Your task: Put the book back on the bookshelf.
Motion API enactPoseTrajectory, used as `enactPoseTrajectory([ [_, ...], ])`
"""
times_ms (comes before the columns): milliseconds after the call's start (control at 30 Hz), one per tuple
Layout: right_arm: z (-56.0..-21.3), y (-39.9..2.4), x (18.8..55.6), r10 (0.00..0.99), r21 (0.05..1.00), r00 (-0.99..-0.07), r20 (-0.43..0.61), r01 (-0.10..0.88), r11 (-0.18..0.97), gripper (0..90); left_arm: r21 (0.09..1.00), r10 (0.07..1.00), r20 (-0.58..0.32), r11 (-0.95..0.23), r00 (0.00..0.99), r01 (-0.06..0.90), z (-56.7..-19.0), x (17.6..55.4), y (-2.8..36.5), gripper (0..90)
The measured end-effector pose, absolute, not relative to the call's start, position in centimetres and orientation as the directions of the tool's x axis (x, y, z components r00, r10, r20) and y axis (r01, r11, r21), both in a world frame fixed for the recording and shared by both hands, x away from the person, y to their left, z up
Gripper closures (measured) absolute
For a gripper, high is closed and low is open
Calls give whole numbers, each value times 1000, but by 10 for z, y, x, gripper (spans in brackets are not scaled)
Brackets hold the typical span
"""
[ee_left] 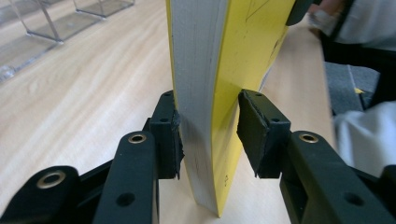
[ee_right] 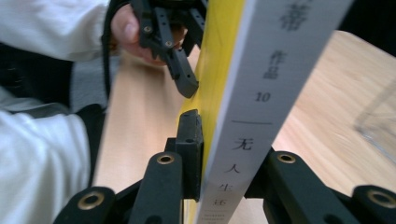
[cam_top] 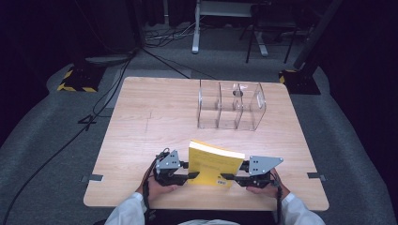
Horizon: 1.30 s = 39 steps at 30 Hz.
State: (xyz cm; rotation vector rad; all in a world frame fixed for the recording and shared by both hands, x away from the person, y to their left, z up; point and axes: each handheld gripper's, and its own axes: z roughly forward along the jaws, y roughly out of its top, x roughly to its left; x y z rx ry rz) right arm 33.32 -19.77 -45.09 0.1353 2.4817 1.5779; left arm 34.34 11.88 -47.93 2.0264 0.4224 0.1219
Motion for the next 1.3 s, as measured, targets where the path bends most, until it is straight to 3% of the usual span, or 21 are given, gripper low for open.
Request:
enactPoseTrajectory([
  [100,-450,-208,340,245,905,-962,-122,-6,426,758,871,341,-90,-429,936,240,-478,360,105,601],
  [300,-454,-221,350,211,914,-975,-62,30,404,724,870,302,-75,-446,950,210,-477,366,96,603],
  [700,-458,-215,350,250,921,-965,-74,30,389,751,863,332,-37,-464,942,198,-476,361,93,572],
  [967,-458,-215,350,288,926,-955,-78,38,376,761,825,427,-20,-503,904,256,-479,358,104,393],
  [1033,-458,-216,350,304,927,-949,-79,42,374,762,812,463,-12,-513,886,279,-479,358,111,314],
  [1167,-456,-219,351,322,926,-942,-91,40,376,763,805,492,-20,-508,870,306,-477,357,122,278],
  [1300,-454,-222,353,372,927,-924,-92,57,370,764,796,532,-48,-492,845,354,-479,355,141,182],
])
